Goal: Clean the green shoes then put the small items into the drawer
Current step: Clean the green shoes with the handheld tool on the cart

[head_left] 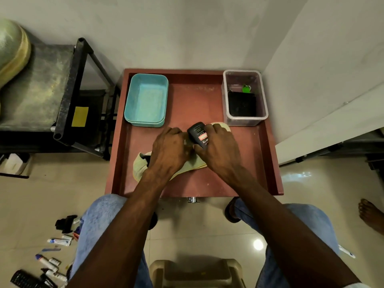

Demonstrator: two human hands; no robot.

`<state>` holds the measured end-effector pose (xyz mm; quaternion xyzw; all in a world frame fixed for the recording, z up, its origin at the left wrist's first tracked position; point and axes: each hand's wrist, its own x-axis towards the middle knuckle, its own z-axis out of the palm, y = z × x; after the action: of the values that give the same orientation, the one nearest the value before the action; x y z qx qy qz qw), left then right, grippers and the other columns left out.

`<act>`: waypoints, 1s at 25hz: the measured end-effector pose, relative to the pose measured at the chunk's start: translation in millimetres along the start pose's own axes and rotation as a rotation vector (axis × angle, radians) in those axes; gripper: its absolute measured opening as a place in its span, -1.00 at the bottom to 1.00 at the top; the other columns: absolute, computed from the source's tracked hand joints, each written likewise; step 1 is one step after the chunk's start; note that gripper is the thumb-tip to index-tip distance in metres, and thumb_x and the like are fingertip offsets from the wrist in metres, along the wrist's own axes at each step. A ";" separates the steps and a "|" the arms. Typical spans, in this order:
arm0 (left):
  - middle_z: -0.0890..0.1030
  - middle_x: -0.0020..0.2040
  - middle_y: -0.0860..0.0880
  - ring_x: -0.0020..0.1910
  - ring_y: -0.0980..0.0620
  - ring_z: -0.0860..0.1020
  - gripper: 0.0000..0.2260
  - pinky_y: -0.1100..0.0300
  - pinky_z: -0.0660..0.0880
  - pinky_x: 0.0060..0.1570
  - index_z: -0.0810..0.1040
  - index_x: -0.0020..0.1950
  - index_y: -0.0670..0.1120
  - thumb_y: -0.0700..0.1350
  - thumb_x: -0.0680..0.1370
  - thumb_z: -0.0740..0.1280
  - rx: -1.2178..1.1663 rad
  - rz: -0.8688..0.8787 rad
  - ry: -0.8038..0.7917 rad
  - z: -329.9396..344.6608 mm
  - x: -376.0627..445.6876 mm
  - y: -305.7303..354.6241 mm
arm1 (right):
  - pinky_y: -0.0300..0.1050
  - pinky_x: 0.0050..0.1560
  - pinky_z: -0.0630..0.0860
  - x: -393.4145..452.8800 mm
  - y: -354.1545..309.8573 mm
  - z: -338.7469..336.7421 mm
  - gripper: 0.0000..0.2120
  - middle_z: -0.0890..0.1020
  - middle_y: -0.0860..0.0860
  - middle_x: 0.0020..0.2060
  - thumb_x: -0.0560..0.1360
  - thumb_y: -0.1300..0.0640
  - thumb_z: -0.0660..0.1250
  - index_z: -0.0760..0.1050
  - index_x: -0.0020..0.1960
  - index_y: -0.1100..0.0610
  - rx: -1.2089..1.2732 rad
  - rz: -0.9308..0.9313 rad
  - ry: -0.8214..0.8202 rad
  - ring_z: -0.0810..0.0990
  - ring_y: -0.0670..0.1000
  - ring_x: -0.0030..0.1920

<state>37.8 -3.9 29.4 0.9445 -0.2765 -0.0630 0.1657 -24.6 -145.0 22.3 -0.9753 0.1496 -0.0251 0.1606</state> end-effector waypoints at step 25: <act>0.69 -0.03 -0.17 -0.04 -0.19 0.61 -0.81 0.07 0.50 -0.03 0.68 0.10 -0.11 -0.16 0.53 0.34 -0.144 -0.208 0.038 -0.4 13.5 -15.6 | -0.03 -0.08 0.42 -18.4 -2.1 0.9 -0.49 0.59 0.09 0.02 0.36 -0.13 0.39 0.50 0.24 0.07 0.104 -0.145 -0.248 0.56 0.16 -0.02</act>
<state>57.0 1.1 23.9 0.9548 -0.1686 -0.0816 0.2309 -41.4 -137.4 22.1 -0.9695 0.0563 0.0764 0.2261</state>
